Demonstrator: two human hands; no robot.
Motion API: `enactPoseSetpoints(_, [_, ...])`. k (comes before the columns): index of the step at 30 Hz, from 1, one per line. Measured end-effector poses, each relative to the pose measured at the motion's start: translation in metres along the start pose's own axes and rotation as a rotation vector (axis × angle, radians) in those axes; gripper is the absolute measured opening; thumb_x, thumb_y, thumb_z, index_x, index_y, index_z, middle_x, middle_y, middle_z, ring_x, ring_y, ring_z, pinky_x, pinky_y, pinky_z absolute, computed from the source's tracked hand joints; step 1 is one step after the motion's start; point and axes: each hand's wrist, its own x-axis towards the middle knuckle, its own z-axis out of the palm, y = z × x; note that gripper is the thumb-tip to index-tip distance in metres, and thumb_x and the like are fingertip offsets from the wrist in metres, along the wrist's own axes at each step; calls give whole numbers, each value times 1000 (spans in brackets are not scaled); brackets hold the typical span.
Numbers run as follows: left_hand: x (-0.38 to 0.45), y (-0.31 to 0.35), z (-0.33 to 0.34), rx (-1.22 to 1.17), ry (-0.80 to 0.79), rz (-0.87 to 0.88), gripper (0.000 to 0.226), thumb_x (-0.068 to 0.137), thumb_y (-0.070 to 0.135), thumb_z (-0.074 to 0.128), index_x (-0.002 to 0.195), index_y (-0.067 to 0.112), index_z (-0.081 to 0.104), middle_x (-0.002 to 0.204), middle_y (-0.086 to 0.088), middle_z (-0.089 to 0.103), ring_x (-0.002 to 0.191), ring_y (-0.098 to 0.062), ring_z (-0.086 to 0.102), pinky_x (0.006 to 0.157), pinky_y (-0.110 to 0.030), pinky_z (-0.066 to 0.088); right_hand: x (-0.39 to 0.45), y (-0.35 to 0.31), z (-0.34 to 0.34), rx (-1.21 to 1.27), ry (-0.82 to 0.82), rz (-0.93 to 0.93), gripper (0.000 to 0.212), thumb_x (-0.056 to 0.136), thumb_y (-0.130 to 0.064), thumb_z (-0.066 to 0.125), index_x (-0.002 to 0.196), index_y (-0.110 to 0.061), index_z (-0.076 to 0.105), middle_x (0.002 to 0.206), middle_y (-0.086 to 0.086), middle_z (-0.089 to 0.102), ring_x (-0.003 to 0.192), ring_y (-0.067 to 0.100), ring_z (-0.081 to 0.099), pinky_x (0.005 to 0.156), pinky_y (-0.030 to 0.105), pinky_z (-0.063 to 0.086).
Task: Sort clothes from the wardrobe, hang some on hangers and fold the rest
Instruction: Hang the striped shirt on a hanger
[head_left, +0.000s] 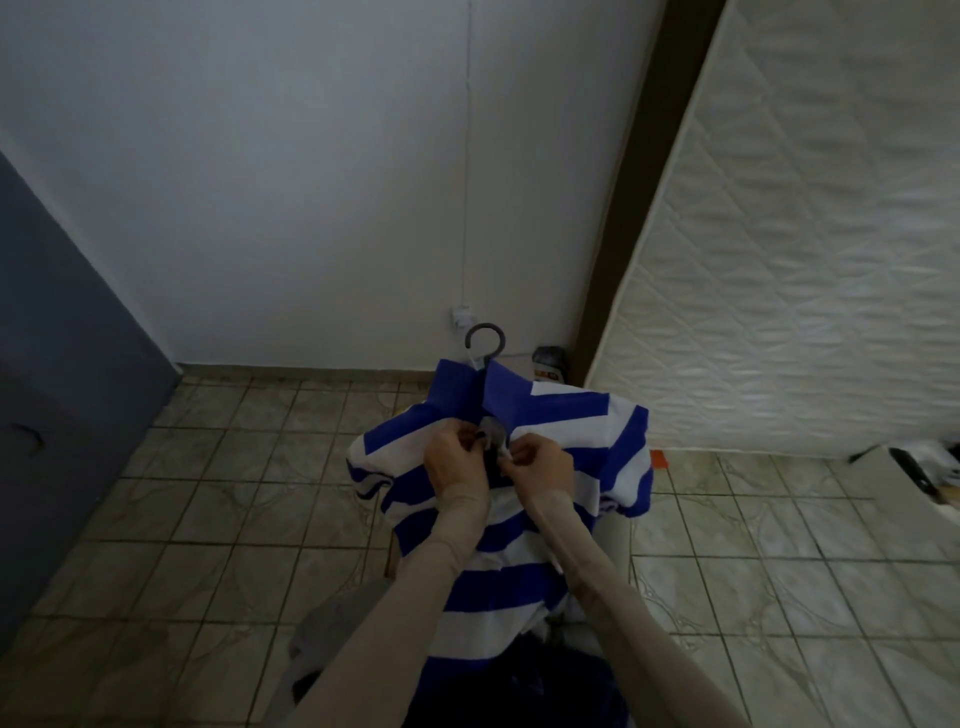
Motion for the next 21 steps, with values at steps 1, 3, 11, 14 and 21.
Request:
enactPoseSetpoints(1, [-1, 1, 0, -21, 5, -15, 10, 84, 1, 61, 78, 9, 60, 78, -3, 61, 73, -12, 55, 60, -10, 37, 0, 2, -2, 1, -8, 2, 11, 84, -18, 67, 76, -15, 60, 75, 2, 64, 69, 10, 56, 59, 16, 38])
enactPoseSetpoints(3, [1, 1, 2, -62, 16, -65, 9, 82, -1, 63, 78, 8, 61, 78, -3, 62, 72, -10, 54, 57, -8, 37, 0, 5, -7, 0, -21, 1, 12, 84, -17, 67, 77, -14, 59, 74, 3, 62, 70, 11, 55, 58, 16, 37])
enactPoseSetpoints(11, [-1, -3, -13, -364, -113, -171, 30, 78, -12, 64, 72, 13, 48, 74, 1, 58, 69, -5, 56, 63, -10, 48, 4, 6, -15, 154, -52, 13, 6, 83, -14, 69, 86, -11, 64, 83, 5, 67, 80, 14, 60, 68, 17, 45])
enactPoseSetpoints(14, [-4, -7, -24, -404, -194, -156, 29, 76, -11, 67, 75, 12, 50, 74, 1, 61, 71, -4, 58, 60, -6, 48, 5, 4, -11, 155, -50, 16, 13, 81, -13, 71, 93, -8, 67, 93, 8, 69, 86, 17, 62, 79, 27, 50])
enactPoseSetpoints(21, [-5, -6, -32, -396, -237, -169, 30, 76, -6, 69, 81, 16, 50, 78, 0, 62, 81, -17, 62, 79, -29, 53, -4, -2, -3, 139, -24, -69, 21, 82, -15, 70, 100, -7, 68, 95, 4, 69, 81, 8, 59, 69, 9, 44])
